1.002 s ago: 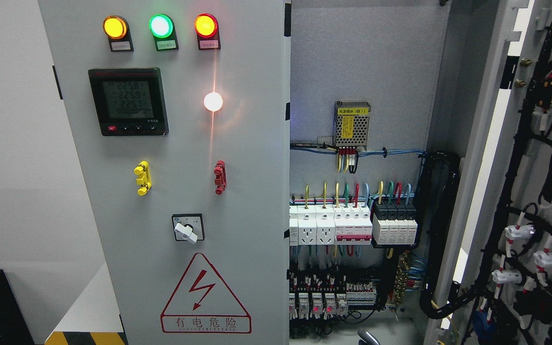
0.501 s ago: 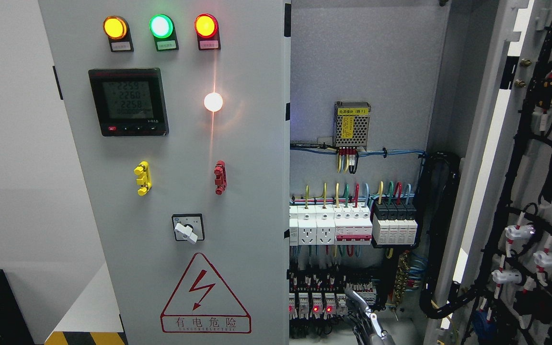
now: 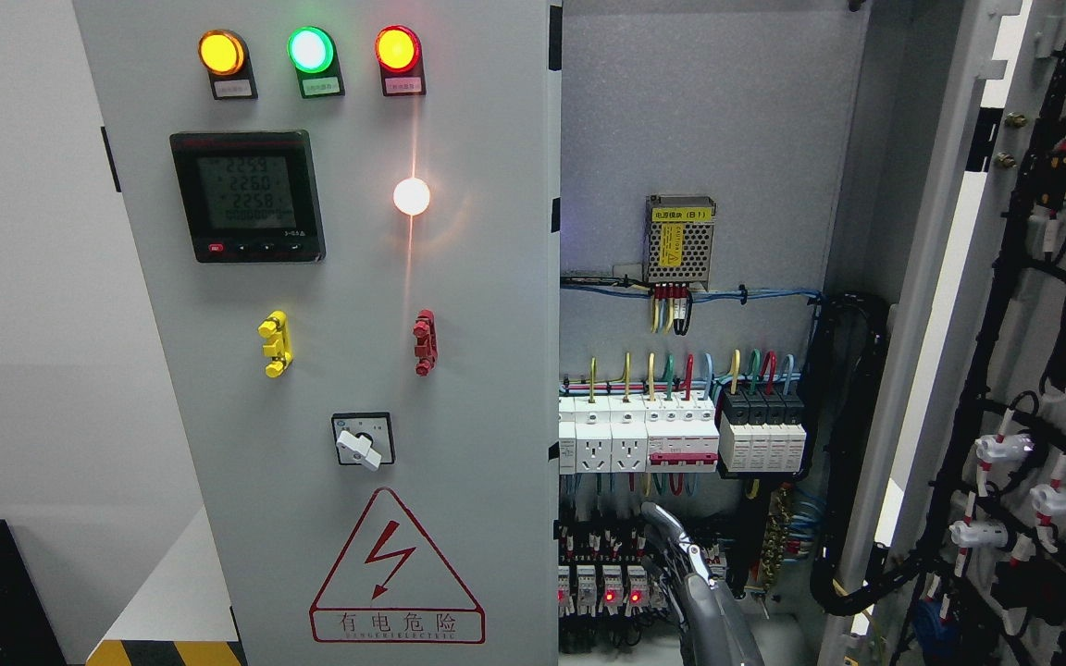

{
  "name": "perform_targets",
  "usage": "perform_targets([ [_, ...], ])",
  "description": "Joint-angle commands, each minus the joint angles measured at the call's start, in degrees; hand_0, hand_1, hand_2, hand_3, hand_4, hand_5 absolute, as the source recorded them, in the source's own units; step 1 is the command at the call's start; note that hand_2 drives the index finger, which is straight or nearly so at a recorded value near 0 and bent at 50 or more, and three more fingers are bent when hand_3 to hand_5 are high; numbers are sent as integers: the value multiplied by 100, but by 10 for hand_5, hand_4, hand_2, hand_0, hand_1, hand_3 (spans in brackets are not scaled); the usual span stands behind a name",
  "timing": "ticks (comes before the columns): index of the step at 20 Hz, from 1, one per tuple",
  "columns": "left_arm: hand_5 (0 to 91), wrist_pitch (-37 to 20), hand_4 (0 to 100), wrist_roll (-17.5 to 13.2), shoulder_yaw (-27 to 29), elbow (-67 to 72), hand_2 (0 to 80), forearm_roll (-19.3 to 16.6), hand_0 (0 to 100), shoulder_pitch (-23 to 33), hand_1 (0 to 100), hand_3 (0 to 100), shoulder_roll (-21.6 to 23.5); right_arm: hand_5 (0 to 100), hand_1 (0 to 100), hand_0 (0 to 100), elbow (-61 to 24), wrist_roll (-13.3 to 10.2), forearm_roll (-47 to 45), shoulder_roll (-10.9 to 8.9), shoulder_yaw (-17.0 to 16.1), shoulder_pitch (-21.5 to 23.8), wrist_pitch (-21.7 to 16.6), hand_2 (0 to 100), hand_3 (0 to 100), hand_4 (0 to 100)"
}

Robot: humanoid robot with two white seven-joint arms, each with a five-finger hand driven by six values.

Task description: Open door with both hands

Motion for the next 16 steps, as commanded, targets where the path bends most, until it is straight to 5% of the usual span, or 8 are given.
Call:
perform_targets([
  [1, 0, -1, 0, 0, -54, 11, 0, -53, 0, -2, 0, 0, -109, 0, 0, 191, 271, 4, -3, 107, 36, -430, 39, 0, 0, 0],
  [9, 0, -1, 0, 0, -62, 2, 0, -62, 0, -2, 0, 0, -118, 0, 0, 191, 500, 4, -3, 108, 10, -948, 539, 0, 0, 0],
  [16, 0, -1, 0, 0, -62, -15, 0, -62, 0, -2, 0, 0, -118, 0, 0, 191, 799, 13, -12, 108, -16, -1300, 584, 0, 0, 0],
])
